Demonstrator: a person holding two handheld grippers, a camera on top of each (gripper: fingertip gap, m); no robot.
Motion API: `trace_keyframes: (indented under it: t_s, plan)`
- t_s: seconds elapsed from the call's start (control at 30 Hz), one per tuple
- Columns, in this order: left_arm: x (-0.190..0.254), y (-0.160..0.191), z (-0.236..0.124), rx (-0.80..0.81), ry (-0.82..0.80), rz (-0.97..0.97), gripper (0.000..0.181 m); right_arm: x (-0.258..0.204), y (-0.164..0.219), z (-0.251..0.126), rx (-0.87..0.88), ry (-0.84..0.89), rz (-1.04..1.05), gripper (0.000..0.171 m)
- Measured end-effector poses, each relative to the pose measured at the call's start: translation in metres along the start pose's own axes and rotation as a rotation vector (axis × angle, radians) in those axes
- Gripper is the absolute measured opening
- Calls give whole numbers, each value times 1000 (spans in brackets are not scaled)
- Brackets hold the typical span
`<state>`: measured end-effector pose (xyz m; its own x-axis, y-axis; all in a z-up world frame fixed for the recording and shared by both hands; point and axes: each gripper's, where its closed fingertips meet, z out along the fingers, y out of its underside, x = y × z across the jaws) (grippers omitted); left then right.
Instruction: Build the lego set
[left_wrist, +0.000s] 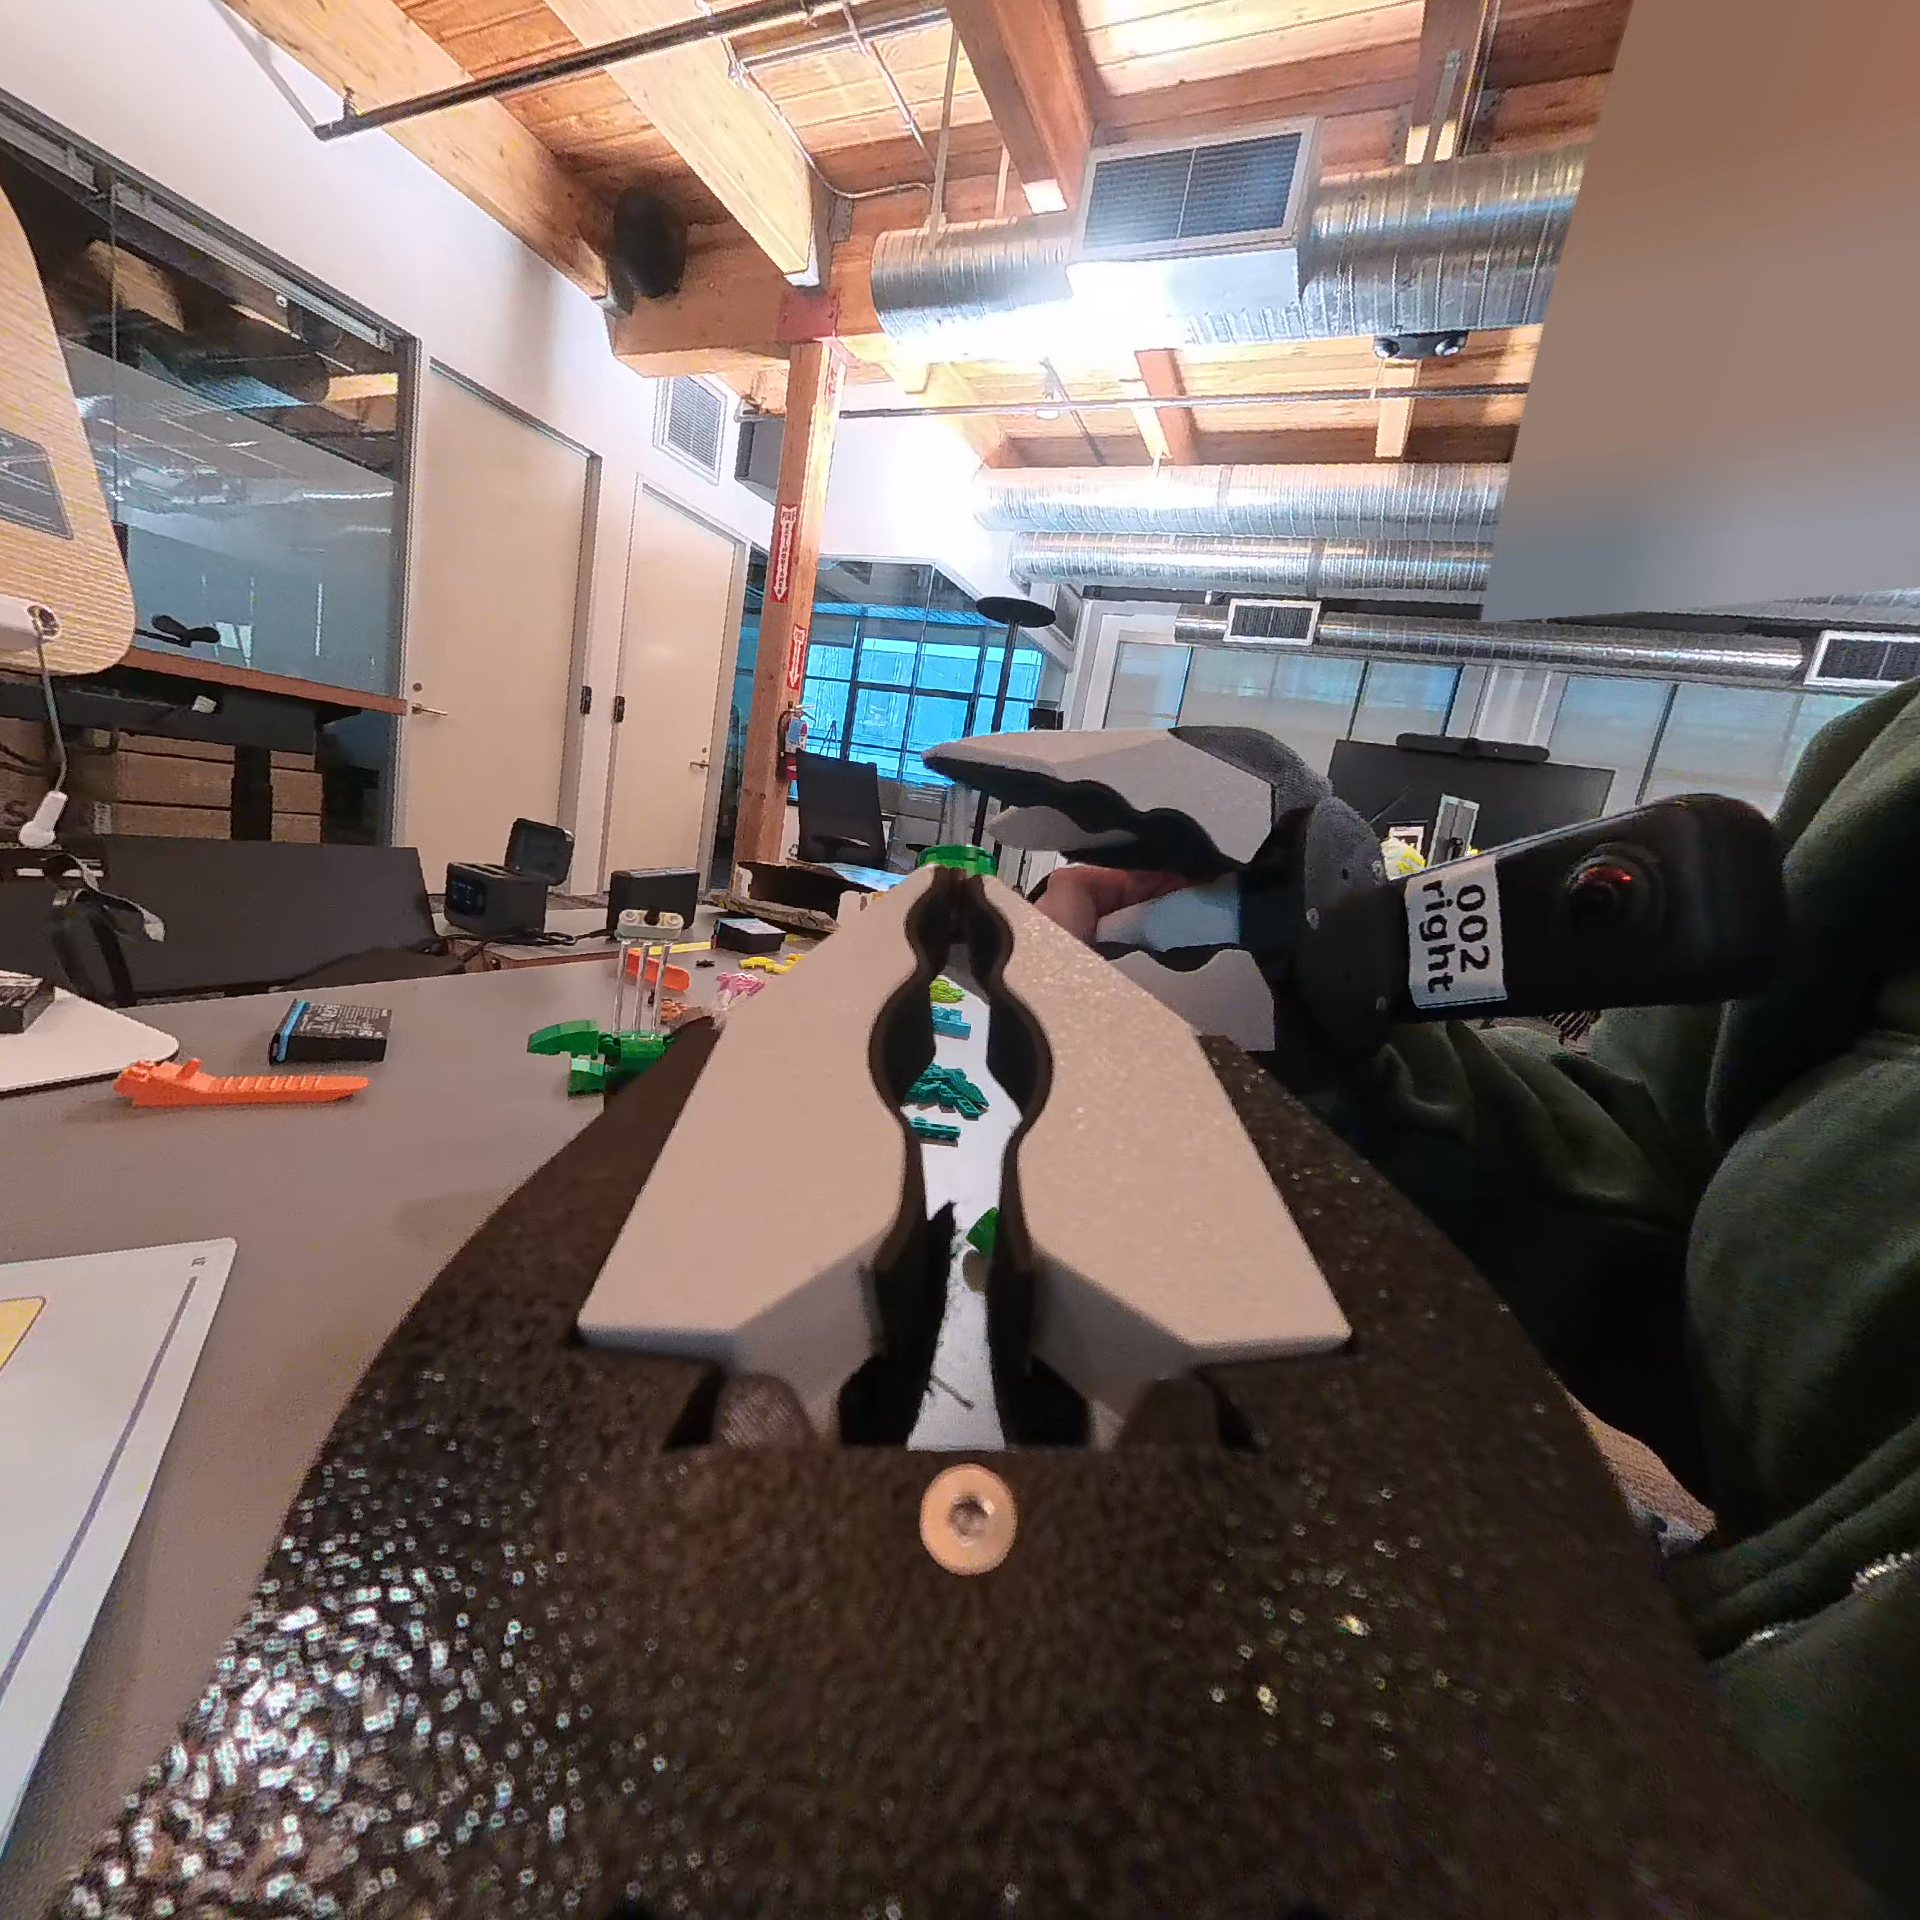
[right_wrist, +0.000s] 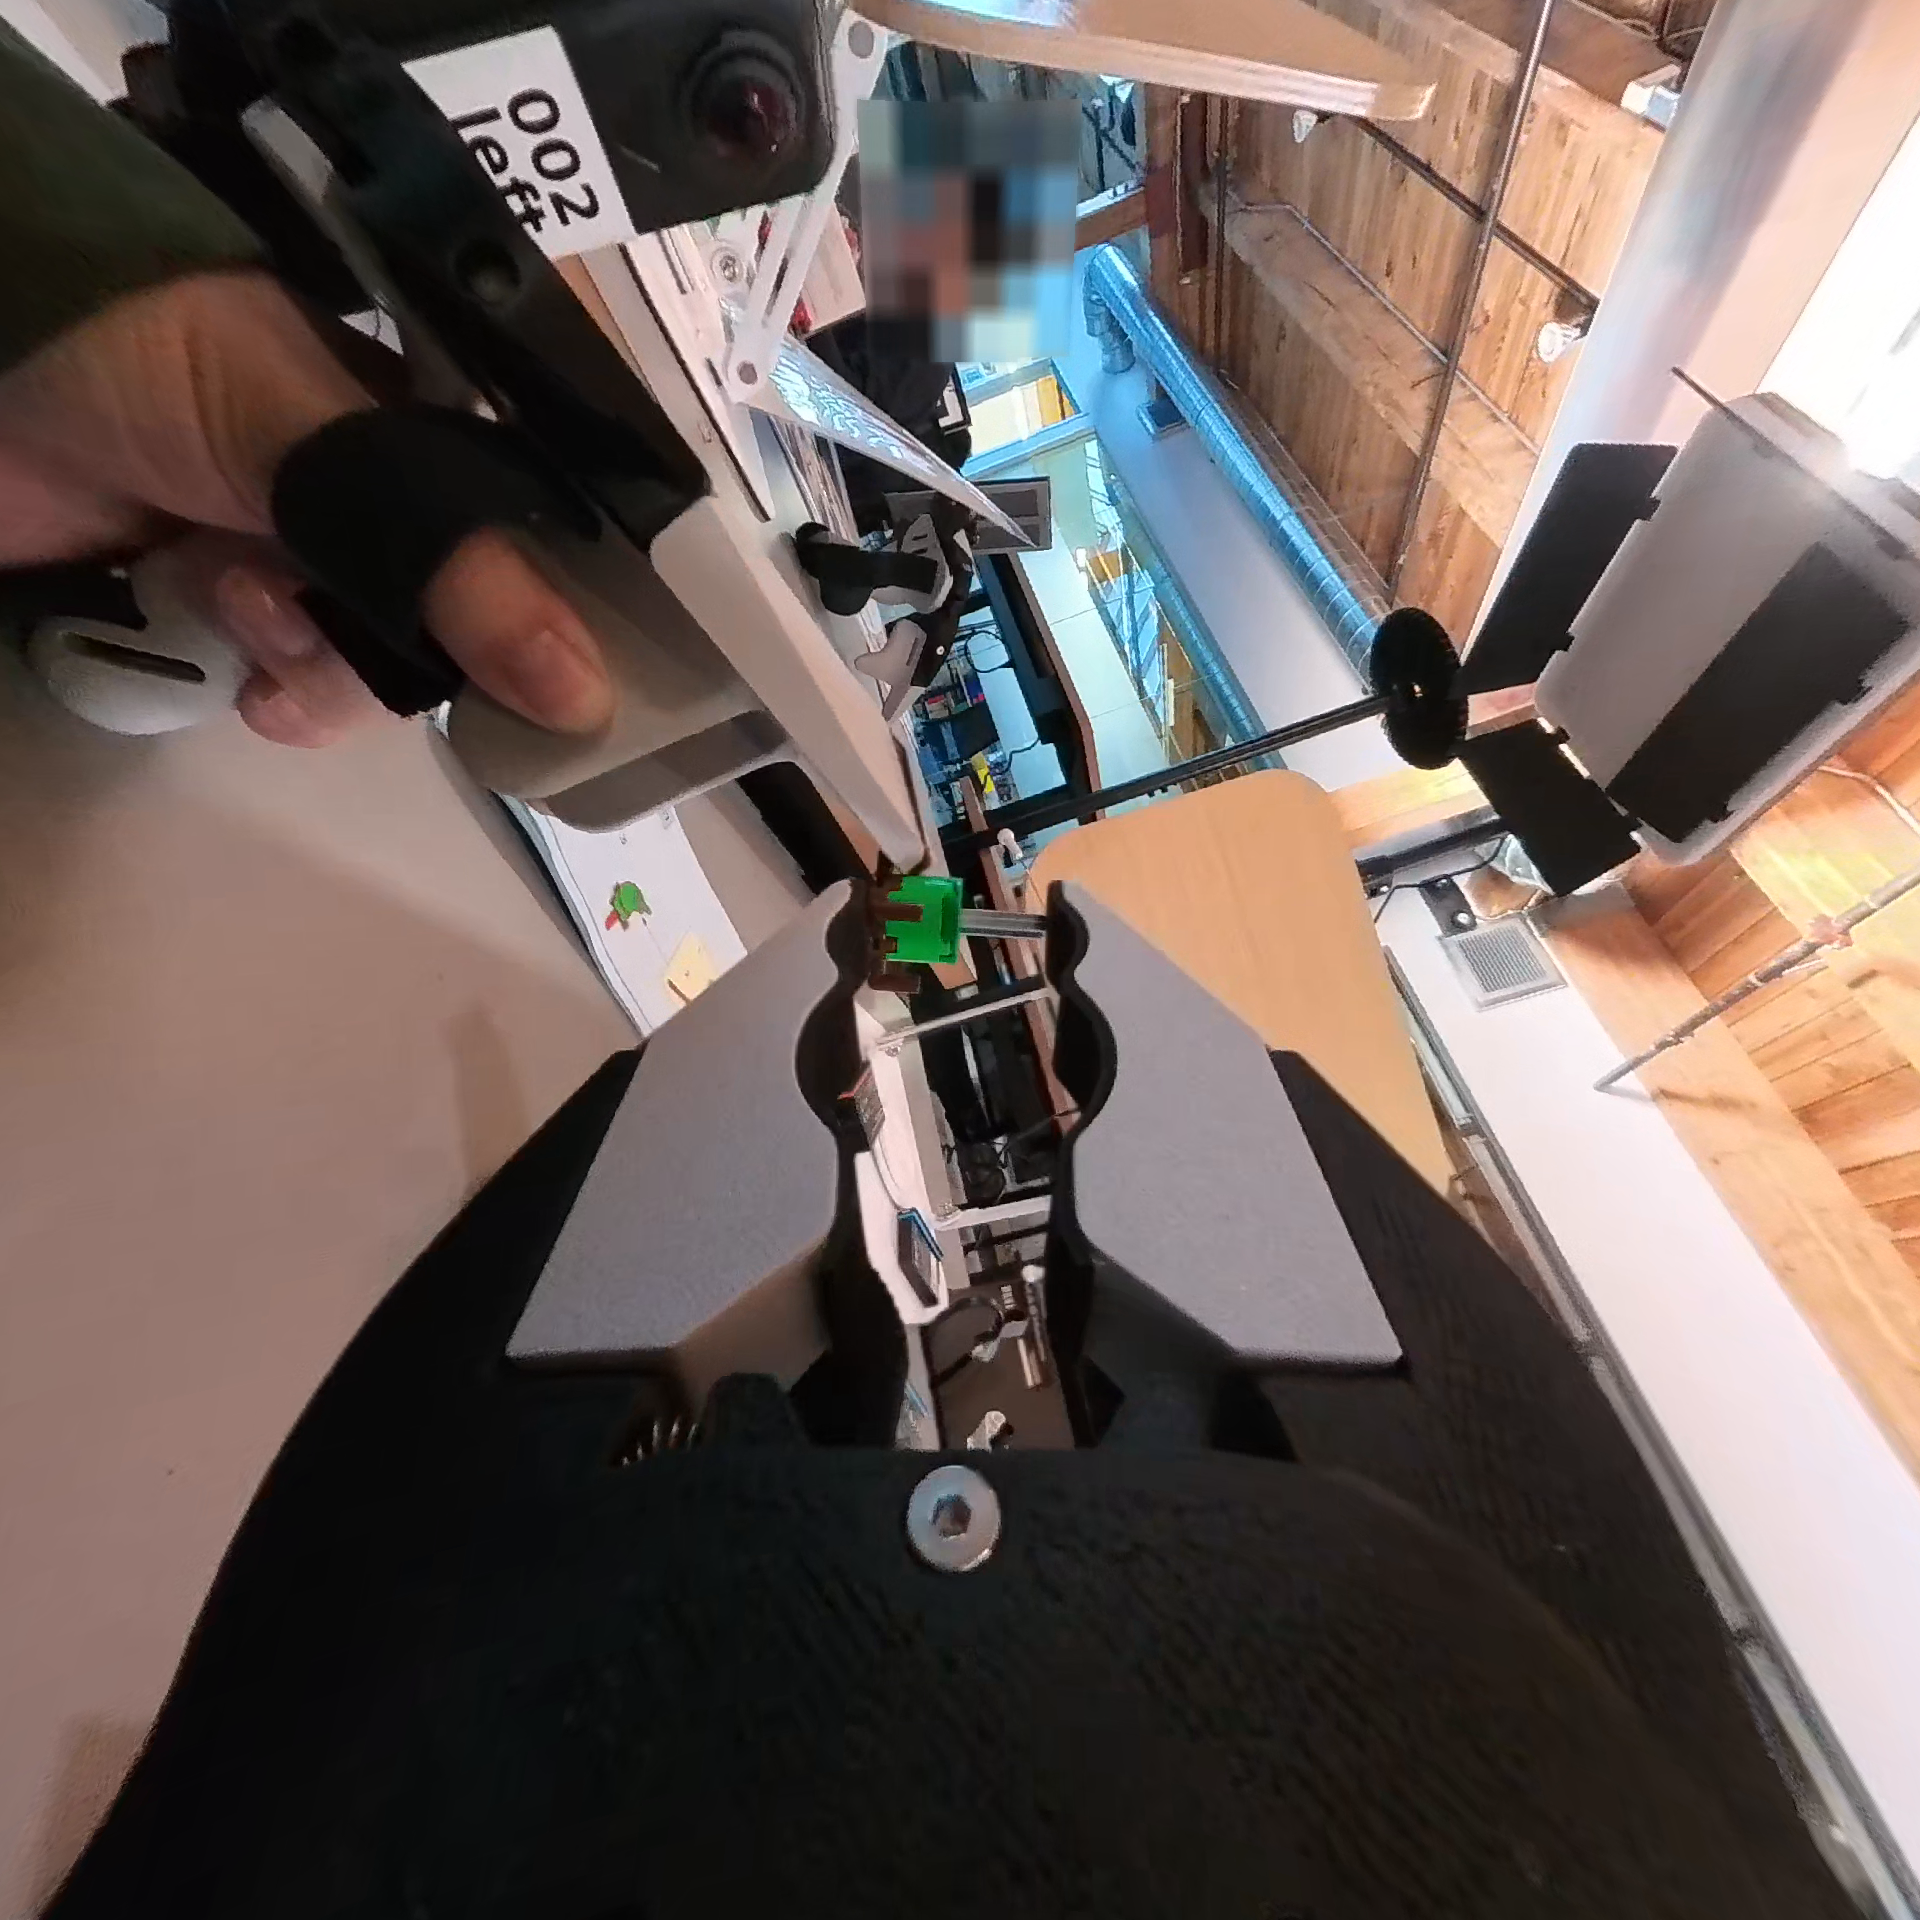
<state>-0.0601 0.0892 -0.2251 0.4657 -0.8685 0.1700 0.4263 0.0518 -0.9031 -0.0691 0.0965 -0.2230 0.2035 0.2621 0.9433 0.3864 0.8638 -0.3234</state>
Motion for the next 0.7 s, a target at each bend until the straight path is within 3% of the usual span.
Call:
trace_keyframes:
  t_s: [0.03, 0.47, 0.6, 0.7]
  plan:
    - [0, 0, 0, -1, 2, -3, 0, 0, 0, 0, -2, 0, 0, 31]
    - [-3, 4, 1, -23, -19, -5, 0, -8, 6, 1, -61, -56, 52, 21]
    - [-4, 3, 1, -20, -29, 6, 0, -7, 3, 0, -10, -97, 216, 23]
    - [-5, 1, 0, -12, -39, 16, 0, 0, 8, -7, 23, -81, 328, 63]
